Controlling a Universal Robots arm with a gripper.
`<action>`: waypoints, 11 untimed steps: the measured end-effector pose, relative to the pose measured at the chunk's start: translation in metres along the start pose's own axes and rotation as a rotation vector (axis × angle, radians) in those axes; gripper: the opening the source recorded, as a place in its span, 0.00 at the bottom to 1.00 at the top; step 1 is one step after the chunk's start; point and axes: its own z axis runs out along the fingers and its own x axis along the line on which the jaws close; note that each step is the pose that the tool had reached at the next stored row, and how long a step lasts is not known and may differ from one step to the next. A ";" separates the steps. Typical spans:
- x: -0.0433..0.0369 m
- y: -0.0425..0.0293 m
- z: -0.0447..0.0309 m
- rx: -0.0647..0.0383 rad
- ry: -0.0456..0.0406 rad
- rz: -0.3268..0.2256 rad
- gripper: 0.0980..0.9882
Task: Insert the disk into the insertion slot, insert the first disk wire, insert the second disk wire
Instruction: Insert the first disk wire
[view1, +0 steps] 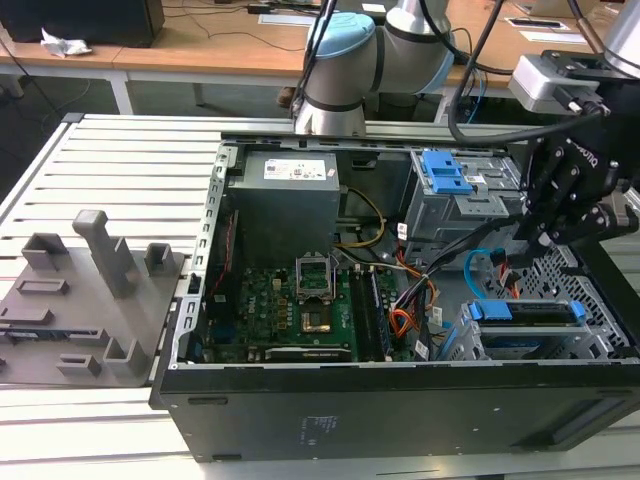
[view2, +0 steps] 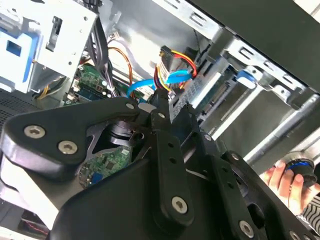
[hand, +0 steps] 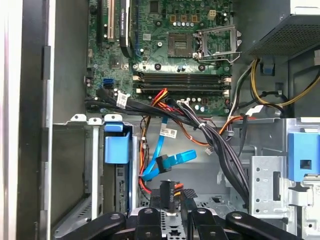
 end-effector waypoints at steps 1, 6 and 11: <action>-0.0012 0.0000 0.0026 0.000 0.0008 0.000 0.23; -0.0018 0.0012 0.0100 0.000 0.0128 0.000 0.23; -0.0017 0.0015 0.0135 0.000 0.0328 0.001 0.23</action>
